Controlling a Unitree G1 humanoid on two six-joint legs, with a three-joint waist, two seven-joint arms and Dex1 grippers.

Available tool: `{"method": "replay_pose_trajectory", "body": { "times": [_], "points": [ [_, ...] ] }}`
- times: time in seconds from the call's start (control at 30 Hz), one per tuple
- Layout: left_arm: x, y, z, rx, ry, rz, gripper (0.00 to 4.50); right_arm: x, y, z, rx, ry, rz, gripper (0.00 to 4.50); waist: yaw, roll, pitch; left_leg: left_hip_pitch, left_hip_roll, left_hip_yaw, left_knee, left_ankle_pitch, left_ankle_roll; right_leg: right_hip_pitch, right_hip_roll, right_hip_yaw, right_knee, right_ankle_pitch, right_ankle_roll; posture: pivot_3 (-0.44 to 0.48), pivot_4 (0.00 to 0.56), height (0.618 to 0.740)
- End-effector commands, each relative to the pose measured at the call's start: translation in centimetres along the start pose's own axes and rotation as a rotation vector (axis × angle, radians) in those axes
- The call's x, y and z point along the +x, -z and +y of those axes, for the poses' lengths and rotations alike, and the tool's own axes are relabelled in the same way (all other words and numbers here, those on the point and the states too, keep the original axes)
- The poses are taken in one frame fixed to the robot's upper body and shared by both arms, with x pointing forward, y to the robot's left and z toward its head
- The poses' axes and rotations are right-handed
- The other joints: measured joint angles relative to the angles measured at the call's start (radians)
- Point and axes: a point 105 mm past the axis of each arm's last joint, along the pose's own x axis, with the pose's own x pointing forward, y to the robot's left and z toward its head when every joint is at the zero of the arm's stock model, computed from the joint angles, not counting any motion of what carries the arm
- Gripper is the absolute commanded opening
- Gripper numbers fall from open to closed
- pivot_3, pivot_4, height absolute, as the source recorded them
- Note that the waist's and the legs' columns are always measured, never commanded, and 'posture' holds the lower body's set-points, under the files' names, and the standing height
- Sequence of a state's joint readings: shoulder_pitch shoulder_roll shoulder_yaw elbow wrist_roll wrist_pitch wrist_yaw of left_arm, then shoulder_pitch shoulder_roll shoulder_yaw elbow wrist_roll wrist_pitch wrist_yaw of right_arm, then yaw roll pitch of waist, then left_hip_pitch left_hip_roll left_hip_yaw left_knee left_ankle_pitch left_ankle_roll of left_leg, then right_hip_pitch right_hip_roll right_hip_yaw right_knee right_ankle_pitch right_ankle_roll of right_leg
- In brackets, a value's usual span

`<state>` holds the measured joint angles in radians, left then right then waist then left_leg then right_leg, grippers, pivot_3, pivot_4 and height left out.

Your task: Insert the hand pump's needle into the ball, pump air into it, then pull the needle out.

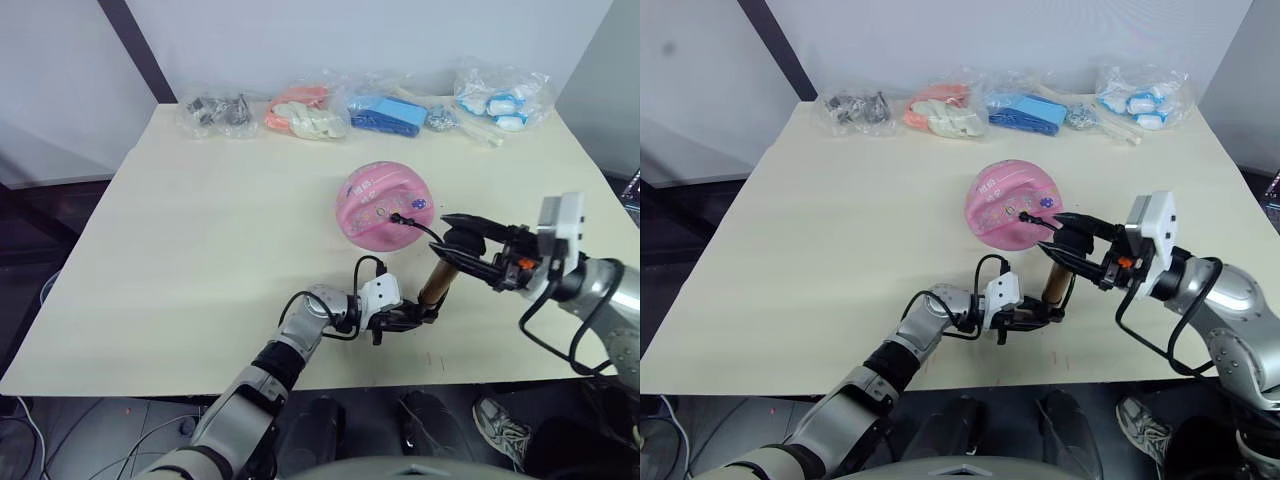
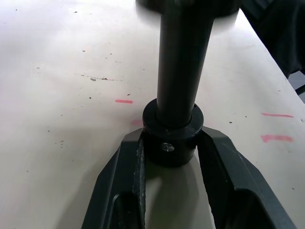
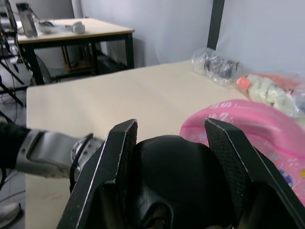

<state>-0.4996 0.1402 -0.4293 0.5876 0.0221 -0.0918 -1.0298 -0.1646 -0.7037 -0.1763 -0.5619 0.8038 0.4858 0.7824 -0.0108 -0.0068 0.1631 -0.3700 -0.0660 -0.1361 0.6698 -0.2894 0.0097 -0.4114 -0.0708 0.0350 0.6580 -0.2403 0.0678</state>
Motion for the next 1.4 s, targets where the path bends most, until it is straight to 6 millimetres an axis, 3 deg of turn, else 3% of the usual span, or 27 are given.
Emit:
{"method": "replay_pose_trajectory", "body": {
  "times": [0.03, 0.2, 0.4, 0.57, 0.83, 1.03, 1.4],
  "points": [
    [-0.5, 1.9, -0.3, -0.047, 0.002, 0.070, 1.16, -0.7, -3.9, -0.1, -0.083, 0.008, -0.084, 1.75, 0.000, 0.000, 0.000, 0.000, 0.000, 0.000, 0.000, 0.000, 0.000, 0.000, 0.000, 0.000, 0.000, 0.000, 0.000, 0.000, 0.150, 0.740],
    [-0.2, 1.8, -0.5, -0.045, 0.017, 0.068, 1.16, -1.7, -6.1, -0.7, -0.078, 0.011, -0.110, 1.75, 0.001, 0.000, 0.000, 0.000, 0.000, 0.000, 0.000, 0.000, 0.000, 0.000, 0.000, 0.000, 0.000, 0.000, 0.000, 0.000, 0.150, 0.740],
    [0.8, 1.1, -1.1, -0.039, 0.045, 0.051, 1.16, -3.2, -6.7, -1.2, -0.087, 0.012, -0.079, 1.75, 0.005, 0.000, 0.000, 0.000, 0.000, 0.001, 0.000, -0.001, 0.001, 0.000, -0.001, 0.000, 0.000, 0.000, 0.000, 0.000, 0.150, 0.740],
    [1.3, 0.8, -1.0, -0.036, 0.050, 0.051, 1.16, -3.7, -8.8, -1.8, -0.103, 0.007, -0.108, 1.75, 0.009, 0.000, 0.000, -0.001, 0.000, 0.002, 0.001, -0.001, 0.001, 0.000, -0.001, 0.000, 0.000, 0.000, 0.000, 0.000, 0.150, 0.740],
    [2.2, 0.8, -1.4, -0.031, 0.066, 0.053, 1.16, -3.8, -10.1, -1.9, -0.093, -0.010, -0.113, 1.75, 0.015, -0.001, 0.000, -0.001, 0.000, 0.002, 0.001, -0.001, 0.002, 0.000, -0.001, 0.000, 0.000, 0.000, 0.000, 0.000, 0.150, 0.740],
    [2.9, 0.6, -1.6, -0.026, 0.071, 0.049, 1.16, -3.8, -9.5, -1.9, -0.085, -0.013, -0.078, 1.75, 0.026, -0.001, 0.000, -0.001, 0.000, 0.003, 0.001, -0.002, 0.003, 0.000, -0.001, 0.001, -0.001, 0.000, 0.000, 0.000, 0.150, 0.740],
    [3.0, 1.1, -1.7, -0.028, 0.074, 0.060, 1.16, -3.2, -2.7, -1.1, 0.000, -0.004, 0.061, 1.75, 0.025, -0.006, -0.003, 0.004, 0.000, 0.003, 0.001, -0.002, 0.004, 0.005, -0.001, 0.000, -0.001, 0.000, 0.000, 0.000, 0.150, 0.740]
  ]
}}
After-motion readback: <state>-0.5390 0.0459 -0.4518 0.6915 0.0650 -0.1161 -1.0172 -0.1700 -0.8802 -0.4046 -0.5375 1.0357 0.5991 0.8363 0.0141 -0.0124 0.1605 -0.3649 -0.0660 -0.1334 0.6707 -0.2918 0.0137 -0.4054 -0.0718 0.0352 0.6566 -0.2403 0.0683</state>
